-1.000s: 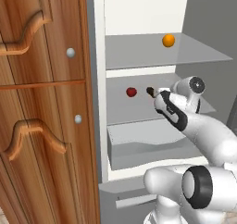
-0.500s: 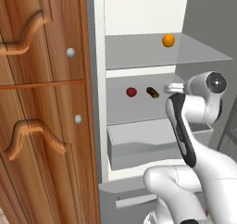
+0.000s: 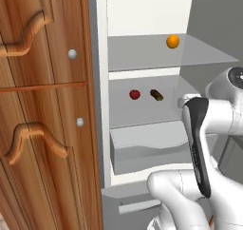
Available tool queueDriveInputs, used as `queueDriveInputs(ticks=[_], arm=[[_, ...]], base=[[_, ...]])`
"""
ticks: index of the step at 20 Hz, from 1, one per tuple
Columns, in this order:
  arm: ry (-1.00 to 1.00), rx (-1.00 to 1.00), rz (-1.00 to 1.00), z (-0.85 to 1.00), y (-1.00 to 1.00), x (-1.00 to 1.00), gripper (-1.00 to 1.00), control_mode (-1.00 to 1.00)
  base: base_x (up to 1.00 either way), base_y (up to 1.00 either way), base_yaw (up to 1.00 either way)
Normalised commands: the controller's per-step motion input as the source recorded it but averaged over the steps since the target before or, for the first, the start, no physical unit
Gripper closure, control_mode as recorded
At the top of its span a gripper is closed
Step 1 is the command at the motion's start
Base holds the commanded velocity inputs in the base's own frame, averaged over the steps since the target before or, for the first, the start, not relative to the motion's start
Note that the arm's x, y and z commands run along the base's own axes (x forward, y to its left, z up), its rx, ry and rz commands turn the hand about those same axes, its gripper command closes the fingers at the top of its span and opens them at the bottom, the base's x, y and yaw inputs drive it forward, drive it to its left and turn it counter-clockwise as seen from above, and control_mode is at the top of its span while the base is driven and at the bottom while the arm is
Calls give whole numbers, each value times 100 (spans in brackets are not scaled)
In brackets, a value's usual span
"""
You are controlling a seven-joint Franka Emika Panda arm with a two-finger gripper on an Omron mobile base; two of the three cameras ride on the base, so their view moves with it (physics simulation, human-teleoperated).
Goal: Place the sweet potato in the correct fridge rack based on whether it is a fruit or vegetable. Finally, close the fridge door.
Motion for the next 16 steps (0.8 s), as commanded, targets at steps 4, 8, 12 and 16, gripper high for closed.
queueDriveInputs(ticks=[4,8,12,16], arm=[[12,0,16,-20,19,-80,-100,-100],[1,0,22,7,12,-31,-100,-100],[1,0,2,0,8,0,-100,-100],[0,0,0,0,0,0,-100,-100]], base=[[0,0,0],[0,0,0],[0,0,0],[0,0,0]])
